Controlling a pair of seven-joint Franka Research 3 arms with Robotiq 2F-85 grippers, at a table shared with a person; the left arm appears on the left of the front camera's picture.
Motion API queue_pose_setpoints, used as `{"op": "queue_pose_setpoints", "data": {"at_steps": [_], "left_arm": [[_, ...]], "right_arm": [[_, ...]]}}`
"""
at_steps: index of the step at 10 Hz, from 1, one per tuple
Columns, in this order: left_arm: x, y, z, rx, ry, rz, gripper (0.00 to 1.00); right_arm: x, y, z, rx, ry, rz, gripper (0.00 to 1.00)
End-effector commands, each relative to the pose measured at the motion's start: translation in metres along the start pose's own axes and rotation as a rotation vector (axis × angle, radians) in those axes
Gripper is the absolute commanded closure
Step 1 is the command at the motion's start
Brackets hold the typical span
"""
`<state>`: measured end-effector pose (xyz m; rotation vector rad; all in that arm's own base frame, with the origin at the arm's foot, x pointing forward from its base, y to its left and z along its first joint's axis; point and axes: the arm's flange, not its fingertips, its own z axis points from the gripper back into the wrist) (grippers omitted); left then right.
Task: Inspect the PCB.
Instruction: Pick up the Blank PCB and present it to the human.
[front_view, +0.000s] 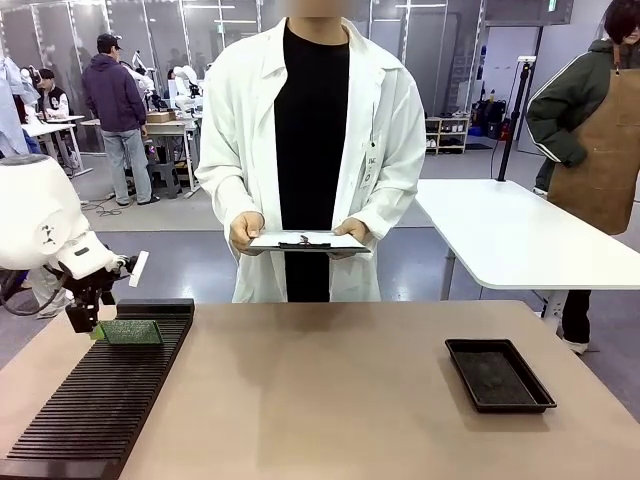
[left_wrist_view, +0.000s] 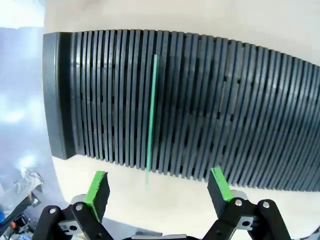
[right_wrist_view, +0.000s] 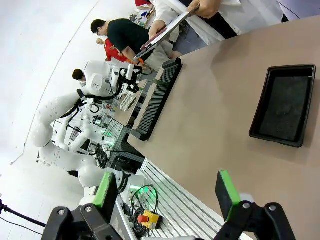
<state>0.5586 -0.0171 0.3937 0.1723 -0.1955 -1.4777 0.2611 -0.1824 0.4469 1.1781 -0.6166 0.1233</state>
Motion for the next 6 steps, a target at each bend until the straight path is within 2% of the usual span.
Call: {"op": "queue_pose_setpoints", "data": {"at_steps": [1,4,5,6], "left_arm": [[-0.001,0.018,-0.013,0.020,0.022,-0.046,0.00],[0.006,0.021,-0.035,-0.024,0.069,-0.047,0.00],[0.006,0.021,-0.042,-0.035,0.053,-0.049,0.08],[0.007,0.021,-0.046,-0.033,0.054,-0.052,0.36]], "right_arm": [[0.001,-0.001,-0.001,0.010,-0.009,0.022,0.00],[0.001,-0.001,-0.001,0.010,-0.009,0.022,0.00],[0.001,-0.001,-0.001,0.010,-0.009,0.022,0.00],[0.001,-0.001,-0.001,0.010,-0.009,0.022,0.00]]}}
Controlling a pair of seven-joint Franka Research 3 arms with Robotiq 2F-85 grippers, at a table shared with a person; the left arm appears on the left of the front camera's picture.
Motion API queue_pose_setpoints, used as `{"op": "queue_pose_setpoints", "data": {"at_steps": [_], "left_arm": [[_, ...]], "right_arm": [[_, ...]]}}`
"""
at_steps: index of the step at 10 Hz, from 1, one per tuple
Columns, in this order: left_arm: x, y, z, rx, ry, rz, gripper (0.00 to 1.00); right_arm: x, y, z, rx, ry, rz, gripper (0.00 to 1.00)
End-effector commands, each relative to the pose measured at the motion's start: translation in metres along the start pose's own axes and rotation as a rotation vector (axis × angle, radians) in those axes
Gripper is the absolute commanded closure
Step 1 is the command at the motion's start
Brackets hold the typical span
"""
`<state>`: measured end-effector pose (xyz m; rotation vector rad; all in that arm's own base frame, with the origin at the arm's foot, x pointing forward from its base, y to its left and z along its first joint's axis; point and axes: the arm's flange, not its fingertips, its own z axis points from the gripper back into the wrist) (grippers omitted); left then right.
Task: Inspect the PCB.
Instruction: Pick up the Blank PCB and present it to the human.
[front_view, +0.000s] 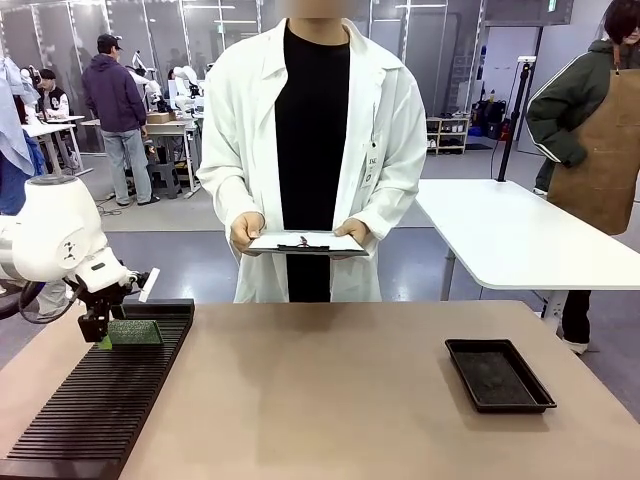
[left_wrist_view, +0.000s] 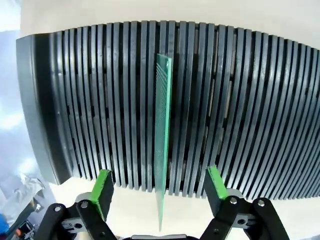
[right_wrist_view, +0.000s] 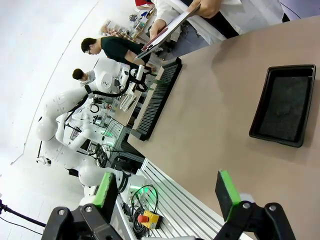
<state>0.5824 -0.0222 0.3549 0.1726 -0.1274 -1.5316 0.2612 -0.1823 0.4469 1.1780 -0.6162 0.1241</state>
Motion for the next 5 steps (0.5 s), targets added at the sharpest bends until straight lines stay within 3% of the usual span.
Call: {"op": "queue_pose_setpoints", "data": {"at_steps": [1,2,3,5], "left_arm": [[0.001,0.007,-0.008,0.009,0.018,0.006,0.68],[0.000,0.007,-0.012,0.006,0.015,0.008,0.95],[0.000,0.006,-0.014,0.001,0.026,0.003,1.00],[-0.003,0.004,-0.019,-0.019,0.046,0.002,1.00]], "right_arm": [[0.001,-0.001,0.000,0.010,-0.010,0.021,0.00],[0.001,-0.001,0.000,0.010,-0.010,0.021,0.00],[0.001,-0.001,0.000,0.010,-0.010,0.021,0.00],[0.001,-0.001,0.000,0.010,-0.010,0.021,0.00]]}}
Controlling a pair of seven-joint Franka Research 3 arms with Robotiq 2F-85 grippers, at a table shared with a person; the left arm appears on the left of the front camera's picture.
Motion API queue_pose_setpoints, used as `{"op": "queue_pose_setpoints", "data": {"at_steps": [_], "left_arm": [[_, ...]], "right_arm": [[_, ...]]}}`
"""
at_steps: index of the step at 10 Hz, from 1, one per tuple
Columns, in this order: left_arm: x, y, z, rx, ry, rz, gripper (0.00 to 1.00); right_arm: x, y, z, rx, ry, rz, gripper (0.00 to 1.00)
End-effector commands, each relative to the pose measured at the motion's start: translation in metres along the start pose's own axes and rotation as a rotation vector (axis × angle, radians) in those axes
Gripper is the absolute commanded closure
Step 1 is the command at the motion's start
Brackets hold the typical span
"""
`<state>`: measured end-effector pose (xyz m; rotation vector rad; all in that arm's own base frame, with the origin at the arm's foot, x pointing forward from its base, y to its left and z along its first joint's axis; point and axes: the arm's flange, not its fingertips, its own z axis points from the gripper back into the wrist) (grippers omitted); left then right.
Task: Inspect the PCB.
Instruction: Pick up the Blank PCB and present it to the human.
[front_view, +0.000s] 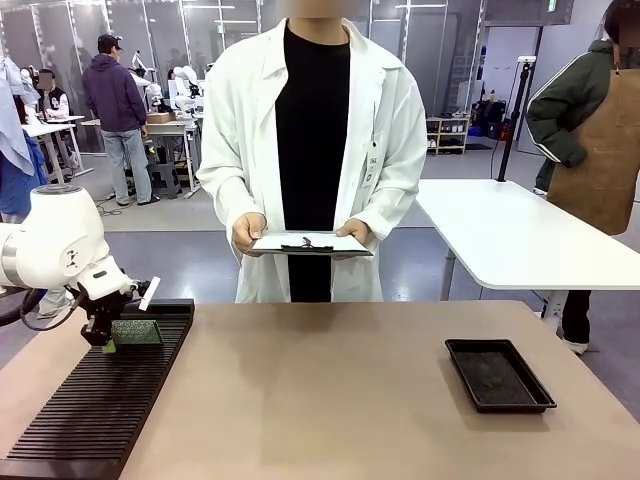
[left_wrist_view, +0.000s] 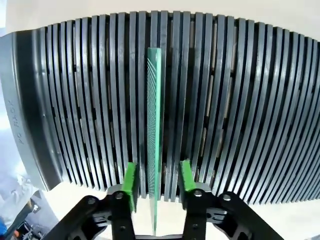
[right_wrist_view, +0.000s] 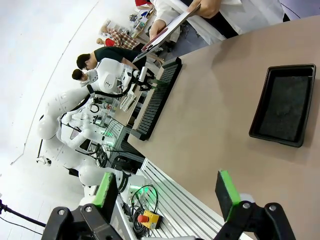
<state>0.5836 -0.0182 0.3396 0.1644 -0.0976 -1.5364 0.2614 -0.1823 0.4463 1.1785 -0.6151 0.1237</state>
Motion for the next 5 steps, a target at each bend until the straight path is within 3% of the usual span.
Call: {"op": "queue_pose_setpoints", "data": {"at_steps": [1,5], "left_arm": [[0.0002,0.0055,-0.0038,-0.004,0.025,0.007,0.96],[-0.0025,0.0051,0.0048,-0.006,0.034,0.038,1.00]], "right_arm": [[0.0012,0.0000,-0.0003,0.010,-0.011,0.022,0.00],[0.0012,0.0000,-0.0003,0.010,-0.011,0.022,0.00]]}}
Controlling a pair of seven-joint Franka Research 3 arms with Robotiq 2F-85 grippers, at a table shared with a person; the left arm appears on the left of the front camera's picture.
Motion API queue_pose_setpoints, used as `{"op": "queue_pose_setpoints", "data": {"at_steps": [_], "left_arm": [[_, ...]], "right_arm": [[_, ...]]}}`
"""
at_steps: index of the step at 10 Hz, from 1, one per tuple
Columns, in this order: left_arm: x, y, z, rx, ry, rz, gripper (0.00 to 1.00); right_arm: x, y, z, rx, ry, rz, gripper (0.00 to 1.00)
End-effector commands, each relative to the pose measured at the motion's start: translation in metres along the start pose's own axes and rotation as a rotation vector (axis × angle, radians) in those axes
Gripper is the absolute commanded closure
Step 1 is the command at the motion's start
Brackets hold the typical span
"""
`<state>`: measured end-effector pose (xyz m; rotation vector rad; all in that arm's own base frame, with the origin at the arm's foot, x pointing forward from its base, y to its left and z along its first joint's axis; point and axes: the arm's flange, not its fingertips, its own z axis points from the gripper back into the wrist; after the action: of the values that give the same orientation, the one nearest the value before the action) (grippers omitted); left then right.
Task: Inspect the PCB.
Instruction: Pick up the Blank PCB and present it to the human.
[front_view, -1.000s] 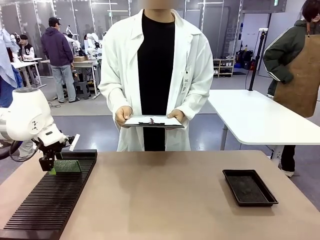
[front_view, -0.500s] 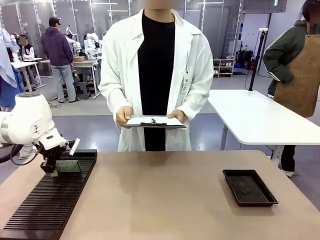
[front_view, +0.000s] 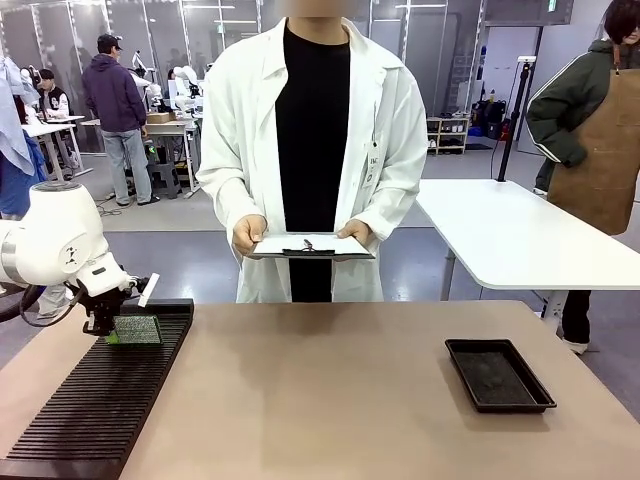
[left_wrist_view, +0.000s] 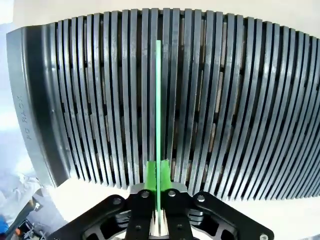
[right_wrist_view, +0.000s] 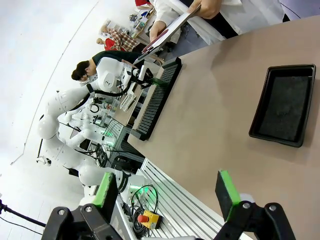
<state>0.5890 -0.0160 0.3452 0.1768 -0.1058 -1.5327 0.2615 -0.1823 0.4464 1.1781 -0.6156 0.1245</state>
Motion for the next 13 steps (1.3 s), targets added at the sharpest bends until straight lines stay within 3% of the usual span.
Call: {"op": "queue_pose_setpoints", "data": {"at_steps": [1,2,4,6,7,8,9,10,11,13], "left_arm": [[0.000,-0.002,0.004,-0.024,0.032,0.051,1.00],[-0.001,-0.003,0.011,-0.024,0.045,0.064,1.00],[-0.012,-0.014,0.047,-0.001,-0.029,0.126,1.00],[-0.038,-0.032,0.083,-0.113,-0.163,0.241,1.00],[-0.056,-0.042,0.092,-0.295,-0.392,0.300,1.00],[-0.058,-0.050,0.089,-0.447,-0.554,0.390,1.00],[-0.055,-0.060,0.086,-0.525,-0.730,0.447,1.00],[-0.047,-0.066,0.078,-0.597,-0.841,0.571,1.00],[-0.035,-0.070,0.065,-0.723,-0.860,0.754,1.00],[-0.019,-0.064,0.061,-0.904,-0.913,0.902,1.00]], "right_arm": [[0.001,0.000,0.000,0.010,-0.011,0.021,0.00],[0.001,0.000,0.000,0.010,-0.011,0.021,0.00],[0.001,0.000,0.000,0.010,-0.011,0.021,0.00],[0.001,0.000,0.000,0.010,-0.011,0.021,0.00],[0.001,0.000,0.000,0.010,-0.011,0.021,0.00],[0.001,0.000,0.000,0.010,-0.011,0.021,0.00],[0.001,0.000,0.000,0.010,-0.011,0.021,0.00],[0.001,0.000,0.000,0.010,-0.011,0.021,0.00],[0.001,0.000,0.000,0.010,-0.011,0.021,0.00],[0.001,0.000,0.000,0.010,-0.011,0.021,0.00]]}}
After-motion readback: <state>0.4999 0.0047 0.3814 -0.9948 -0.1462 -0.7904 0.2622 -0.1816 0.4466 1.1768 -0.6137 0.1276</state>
